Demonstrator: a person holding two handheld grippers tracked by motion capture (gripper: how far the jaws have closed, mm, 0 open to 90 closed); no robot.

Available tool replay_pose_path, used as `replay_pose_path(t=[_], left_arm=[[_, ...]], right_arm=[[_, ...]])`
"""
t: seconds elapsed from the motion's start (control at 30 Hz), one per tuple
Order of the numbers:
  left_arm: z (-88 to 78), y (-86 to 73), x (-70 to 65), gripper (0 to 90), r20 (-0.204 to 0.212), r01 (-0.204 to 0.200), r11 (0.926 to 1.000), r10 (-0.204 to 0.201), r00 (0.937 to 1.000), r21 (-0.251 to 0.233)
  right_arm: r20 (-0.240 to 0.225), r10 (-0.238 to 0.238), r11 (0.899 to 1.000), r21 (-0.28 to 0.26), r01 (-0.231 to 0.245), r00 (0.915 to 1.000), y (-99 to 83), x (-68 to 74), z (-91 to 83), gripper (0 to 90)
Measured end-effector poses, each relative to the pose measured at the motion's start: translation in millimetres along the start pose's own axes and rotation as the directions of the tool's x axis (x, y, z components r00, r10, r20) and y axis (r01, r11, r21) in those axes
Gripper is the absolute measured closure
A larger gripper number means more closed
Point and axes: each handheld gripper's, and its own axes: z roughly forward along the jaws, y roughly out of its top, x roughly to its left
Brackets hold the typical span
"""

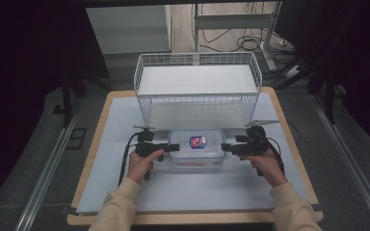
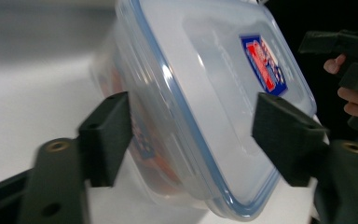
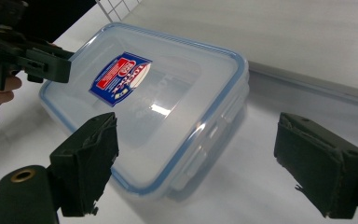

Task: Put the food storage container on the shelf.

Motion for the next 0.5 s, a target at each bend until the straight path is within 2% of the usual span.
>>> replay_pose_path(t=[0.1, 0.17, 0.27, 0.33, 0.4, 0.5], left_arm=[[-0.9, 0.2, -0.2, 34.7, -0.002, -0.010, 0.9999, 0.010, 1.0000, 0.010], [0.1, 0.3, 2.4, 32.9, 0.020, 0.012, 0.9996, -0.013, 0.9997, 0.027], [1.7, 0.1, 5.2, 31.8, 0.037, 0.029, 0.9991, -0.030, 0.9989, 0.032], [4.3, -0.4, 5.8, 29.7, 0.049, 0.045, 0.9985, -0.046, 0.9977, 0.030], [7.2, -1.1, 6.9, 28.4, 0.070, 0.053, 0.9974, -0.056, 0.9960, 0.049], [7.4, -0.8, 5.7, 26.7, 0.064, 0.049, 0.9976, -0.052, 0.9966, 0.049]], right_arm=[[-0.037, 0.039, 0.999, 0.022, -0.038, 0.9985, 4.1, -5.5, 12.5, 13.7], [-0.051, 0.058, 0.998, 0.040, -0.056, 0.9970, 4.0, -8.1, 19.2, 13.7], [-0.049, 0.065, 0.996, 0.056, -0.062, 0.9967, 3.4, -11.2, 24.0, 13.4], [-0.065, 0.081, 0.995, 0.064, -0.077, 0.9945, 3.4, -13.7, 26.1, 12.9], [-0.077, 0.095, 0.994, 0.068, -0.090, 0.9925, 3.3, -16.3, 28.5, 12.9], [-0.104, 0.118, 0.990, 0.086, -0.109, 0.9876, 3.0, -19.6, 34.4, 12.9]])
